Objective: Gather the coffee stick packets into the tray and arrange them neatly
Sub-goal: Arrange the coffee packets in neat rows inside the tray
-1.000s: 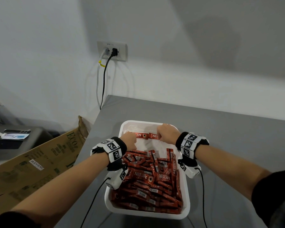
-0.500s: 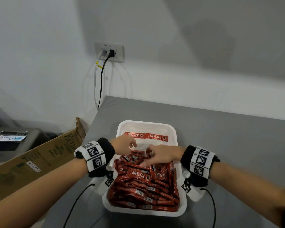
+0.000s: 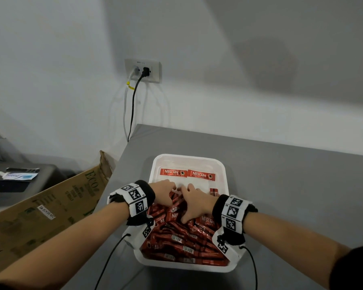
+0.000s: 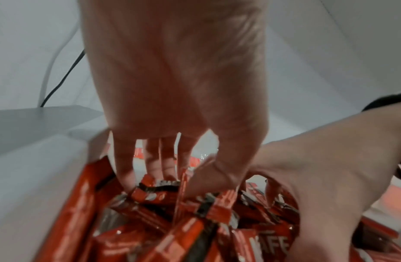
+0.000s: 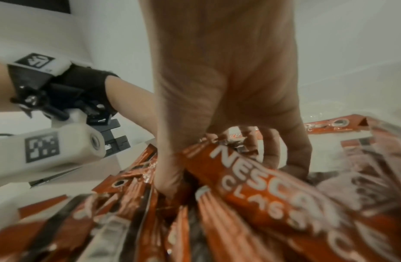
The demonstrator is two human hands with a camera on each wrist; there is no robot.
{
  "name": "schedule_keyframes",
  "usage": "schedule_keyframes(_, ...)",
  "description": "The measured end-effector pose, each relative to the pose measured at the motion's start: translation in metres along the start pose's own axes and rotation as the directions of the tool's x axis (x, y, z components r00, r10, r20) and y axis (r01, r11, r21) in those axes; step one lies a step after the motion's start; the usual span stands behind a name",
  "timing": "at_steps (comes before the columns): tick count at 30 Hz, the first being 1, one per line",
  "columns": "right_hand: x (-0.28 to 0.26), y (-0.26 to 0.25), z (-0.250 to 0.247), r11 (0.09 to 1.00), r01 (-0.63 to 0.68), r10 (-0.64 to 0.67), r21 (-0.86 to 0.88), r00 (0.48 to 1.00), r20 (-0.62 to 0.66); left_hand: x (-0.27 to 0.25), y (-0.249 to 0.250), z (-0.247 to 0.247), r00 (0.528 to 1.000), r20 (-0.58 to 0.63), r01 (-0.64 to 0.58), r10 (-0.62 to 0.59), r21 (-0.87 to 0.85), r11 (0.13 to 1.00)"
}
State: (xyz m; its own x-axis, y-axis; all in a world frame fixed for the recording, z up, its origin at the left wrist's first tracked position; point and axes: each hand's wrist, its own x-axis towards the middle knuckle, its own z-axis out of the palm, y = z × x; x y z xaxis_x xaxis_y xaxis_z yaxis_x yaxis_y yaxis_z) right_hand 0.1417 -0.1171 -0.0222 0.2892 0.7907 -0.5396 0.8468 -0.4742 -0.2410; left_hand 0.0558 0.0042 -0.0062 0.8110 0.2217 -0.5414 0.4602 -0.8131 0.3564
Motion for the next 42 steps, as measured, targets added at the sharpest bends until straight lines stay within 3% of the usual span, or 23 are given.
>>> schedule_keyframes(7, 0.003, -0.003, -0.003, 0.999, 0.014, -0.015, -0.03, 1.0, -0.018, 0.001, -0.002, -0.003, 0.998, 0.061, 0.035, -0.028, -0.128, 0.991)
schedule_keyframes(12, 0.005, -0.005, -0.004, 1.0, 0.025, -0.024, 0.014, 0.998, -0.061, 0.002, 0.005, 0.001, 0.999, 0.036, 0.011, -0.019, 0.214, 0.977)
schedule_keyframes(20, 0.006, -0.009, 0.002, 0.998, 0.069, -0.068, 0.001, 0.993, -0.095, 0.003, 0.011, 0.008, 0.996, 0.07, 0.024, -0.049, 0.326, 0.945)
schedule_keyframes(31, -0.002, -0.002, -0.011, 0.972, 0.174, -0.158, 0.16, 0.982, -0.107, -0.012, 0.003, -0.001, 0.996, 0.069, -0.051, 0.051, -0.009, 0.999)
schedule_keyframes(34, -0.012, 0.004, -0.019, 0.963, 0.219, -0.195, 0.157, 0.969, -0.153, -0.027, 0.003, -0.011, 0.989, -0.021, -0.149, 0.147, -0.139, 0.979)
schedule_keyframes(37, -0.022, 0.001, -0.025, 0.953, 0.279, -0.251, 0.116, 0.945, -0.21, -0.037, 0.012, -0.019, 0.955, -0.141, -0.28, 0.26, -0.148, 0.949)
schedule_keyframes(42, -0.034, -0.006, -0.033, 0.901, 0.373, -0.305, 0.219, 0.907, -0.291, -0.037, 0.025, -0.02, 0.951, -0.101, -0.309, 0.293, -0.266, 0.913)
